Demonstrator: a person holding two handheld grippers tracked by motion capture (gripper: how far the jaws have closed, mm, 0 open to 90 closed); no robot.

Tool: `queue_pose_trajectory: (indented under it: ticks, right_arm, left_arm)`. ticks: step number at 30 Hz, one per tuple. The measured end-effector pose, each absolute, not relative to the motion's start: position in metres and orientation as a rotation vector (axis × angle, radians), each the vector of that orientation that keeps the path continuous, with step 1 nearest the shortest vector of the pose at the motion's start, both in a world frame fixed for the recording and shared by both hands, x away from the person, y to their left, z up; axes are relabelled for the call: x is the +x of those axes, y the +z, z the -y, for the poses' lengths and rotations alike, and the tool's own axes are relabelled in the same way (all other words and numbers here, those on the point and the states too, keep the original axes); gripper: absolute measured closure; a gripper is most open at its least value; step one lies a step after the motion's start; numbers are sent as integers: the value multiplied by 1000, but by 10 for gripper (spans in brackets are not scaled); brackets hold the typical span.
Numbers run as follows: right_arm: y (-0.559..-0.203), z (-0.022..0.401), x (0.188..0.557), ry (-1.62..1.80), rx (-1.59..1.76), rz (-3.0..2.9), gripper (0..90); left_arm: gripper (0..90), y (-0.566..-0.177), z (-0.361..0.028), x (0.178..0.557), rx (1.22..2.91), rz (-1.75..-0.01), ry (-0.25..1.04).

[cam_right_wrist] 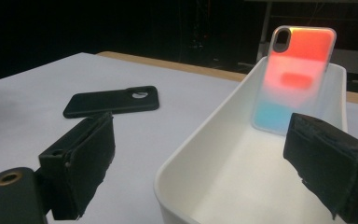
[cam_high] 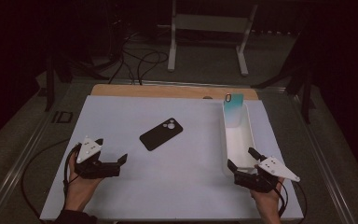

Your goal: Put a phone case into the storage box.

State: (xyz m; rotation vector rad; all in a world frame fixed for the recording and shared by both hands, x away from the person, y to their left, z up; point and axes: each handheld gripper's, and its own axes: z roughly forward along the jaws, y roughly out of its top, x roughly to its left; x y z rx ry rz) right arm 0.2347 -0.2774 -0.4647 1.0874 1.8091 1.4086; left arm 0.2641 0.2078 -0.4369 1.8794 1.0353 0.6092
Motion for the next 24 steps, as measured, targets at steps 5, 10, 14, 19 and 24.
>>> queue_pose_trajectory:
  ticks: [5, 10, 14, 19, 24]
  right_arm:
    - [-465, 278, 235, 1414, 1090, -1807, 89]
    - [-465, 278, 235, 1412, 1090, -1809, 89]
    - [-466, 279, 236, 1414, 1097, -1806, 89]
    - [-466, 279, 236, 1416, 1096, -1807, 89]
    - [-466, 279, 236, 1416, 1093, -1810, 89]
  left_arm:
    - [0, -427, -192, 281, 1942, -992, 605]
    - [0, -423, -180, 304, 1971, -970, 579]
    - [0, -427, -171, 321, 1980, -958, 545]
    - [0, -432, -162, 341, 2027, -955, 524]
    - [0, -436, -147, 357, 2085, -938, 514]
